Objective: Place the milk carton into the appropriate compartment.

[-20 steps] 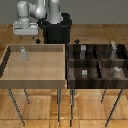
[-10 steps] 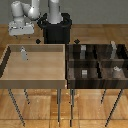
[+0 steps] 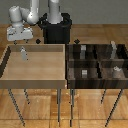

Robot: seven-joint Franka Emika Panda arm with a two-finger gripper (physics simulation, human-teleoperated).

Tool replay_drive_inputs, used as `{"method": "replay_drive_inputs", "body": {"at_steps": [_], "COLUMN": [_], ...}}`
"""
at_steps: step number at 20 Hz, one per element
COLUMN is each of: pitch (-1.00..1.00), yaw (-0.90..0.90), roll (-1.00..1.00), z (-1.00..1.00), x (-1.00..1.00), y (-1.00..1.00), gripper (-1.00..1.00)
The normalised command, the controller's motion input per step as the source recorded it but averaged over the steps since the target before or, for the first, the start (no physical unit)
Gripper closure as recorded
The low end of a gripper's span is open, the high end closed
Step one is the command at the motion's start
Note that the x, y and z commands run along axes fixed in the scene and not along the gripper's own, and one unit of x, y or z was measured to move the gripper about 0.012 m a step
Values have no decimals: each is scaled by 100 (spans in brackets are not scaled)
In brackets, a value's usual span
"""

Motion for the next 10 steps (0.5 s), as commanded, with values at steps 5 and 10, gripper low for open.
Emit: {"method": "replay_drive_inputs", "body": {"at_steps": [5, 10], "pitch": [0, 0], "yaw": [0, 0], "roll": [0, 0], "z": [0, 0], "x": [0, 20], "y": [0, 20], "gripper": [-100, -100]}}
